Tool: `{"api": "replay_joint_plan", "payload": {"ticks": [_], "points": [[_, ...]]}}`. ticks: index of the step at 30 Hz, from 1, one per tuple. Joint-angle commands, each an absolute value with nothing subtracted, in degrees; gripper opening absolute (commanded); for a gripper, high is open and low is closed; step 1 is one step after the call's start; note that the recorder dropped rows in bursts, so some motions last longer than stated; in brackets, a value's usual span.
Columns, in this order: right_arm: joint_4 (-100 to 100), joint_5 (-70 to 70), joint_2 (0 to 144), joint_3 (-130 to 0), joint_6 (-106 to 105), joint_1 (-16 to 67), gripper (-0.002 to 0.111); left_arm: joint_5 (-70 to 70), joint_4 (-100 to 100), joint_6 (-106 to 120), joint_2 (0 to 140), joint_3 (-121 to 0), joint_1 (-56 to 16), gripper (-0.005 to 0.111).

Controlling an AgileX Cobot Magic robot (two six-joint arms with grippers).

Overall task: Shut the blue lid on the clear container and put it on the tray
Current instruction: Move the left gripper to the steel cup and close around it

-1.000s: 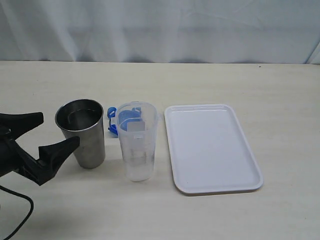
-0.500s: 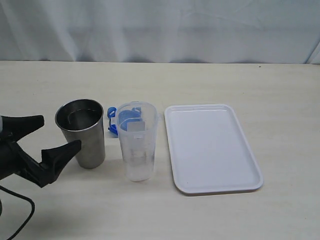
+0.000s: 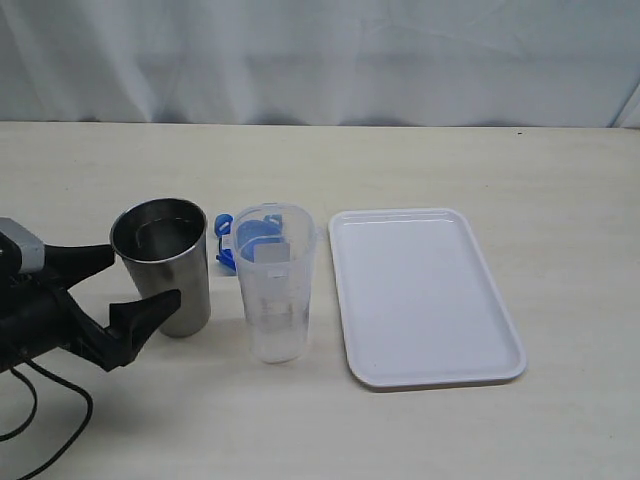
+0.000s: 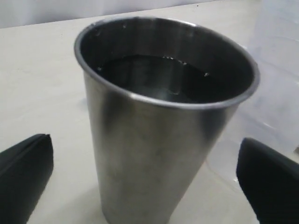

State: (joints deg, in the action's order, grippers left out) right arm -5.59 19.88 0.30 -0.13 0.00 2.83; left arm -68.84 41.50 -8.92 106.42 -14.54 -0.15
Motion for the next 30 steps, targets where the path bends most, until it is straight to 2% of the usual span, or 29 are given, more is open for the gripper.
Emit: {"api": "replay_joint_plan", "payload": {"ticks": [1,11,30], "points": [[-5.13,19.84,0.0,0.0,0.0,2.64,0.005,-69.96,42.31,-9.07,106.84,-15.75,-0.38,0.105],[-5.13,19.84,0.0,0.0,0.0,2.64,0.005,-69.96,43.65,-10.31,109.14,-20.1,-3.28,0.105],[-5.13,19.84,0.0,0.0,0.0,2.64,0.005,-69.96,43.92,-10.29,113.77,-24.39,-3.37,0.105]]}}
